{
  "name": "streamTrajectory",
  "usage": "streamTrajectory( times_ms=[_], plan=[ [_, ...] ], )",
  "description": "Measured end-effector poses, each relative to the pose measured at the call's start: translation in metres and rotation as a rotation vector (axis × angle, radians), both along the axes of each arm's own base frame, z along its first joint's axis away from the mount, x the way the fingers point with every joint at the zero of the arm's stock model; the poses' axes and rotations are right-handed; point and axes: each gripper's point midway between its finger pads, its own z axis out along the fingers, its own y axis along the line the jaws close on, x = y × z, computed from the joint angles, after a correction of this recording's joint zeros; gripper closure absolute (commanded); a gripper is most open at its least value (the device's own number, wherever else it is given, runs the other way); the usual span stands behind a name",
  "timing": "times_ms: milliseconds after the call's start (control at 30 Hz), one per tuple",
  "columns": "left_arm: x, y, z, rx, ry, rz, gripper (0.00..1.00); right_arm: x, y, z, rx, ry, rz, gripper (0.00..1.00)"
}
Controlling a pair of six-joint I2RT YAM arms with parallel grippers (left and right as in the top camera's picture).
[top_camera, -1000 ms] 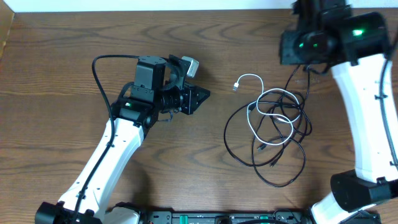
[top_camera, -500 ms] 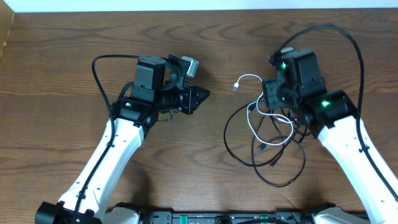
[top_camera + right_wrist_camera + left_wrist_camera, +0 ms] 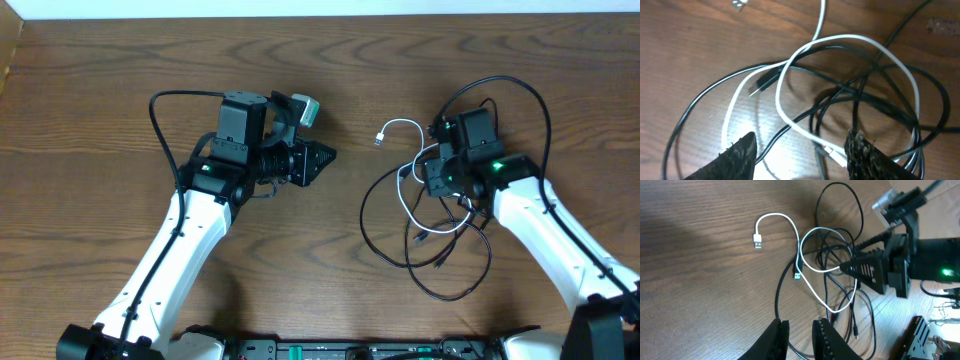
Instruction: Untangle cables
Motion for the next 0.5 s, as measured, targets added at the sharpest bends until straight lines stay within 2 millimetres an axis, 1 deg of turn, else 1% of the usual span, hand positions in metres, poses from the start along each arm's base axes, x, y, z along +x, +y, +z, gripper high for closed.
streamTrajectory(
  times_ms=[133,300,433,500],
  plan=[
    [-0.002,0.001,-0.002,0.003,0.011,0.0,0.78,0.001,-0.01,-0.018,0.022,0.059,-0.009,0.5],
    [-0.002,0.001,-0.002,0.004,0.014,0.0,0.78,-0.003,-0.008,-0.035,0.031,0.118,0.008,0.51],
    [-0.002,0.001,-0.002,0.004,0.015,0.0,0.78,-0.009,-0.01,-0.038,0.029,0.143,0.017,0.52],
    [-0.002,0.001,-0.002,0.005,0.015,0.0,0.78,-0.01,-0.014,-0.04,0.026,0.152,0.017,0.52]
  ],
)
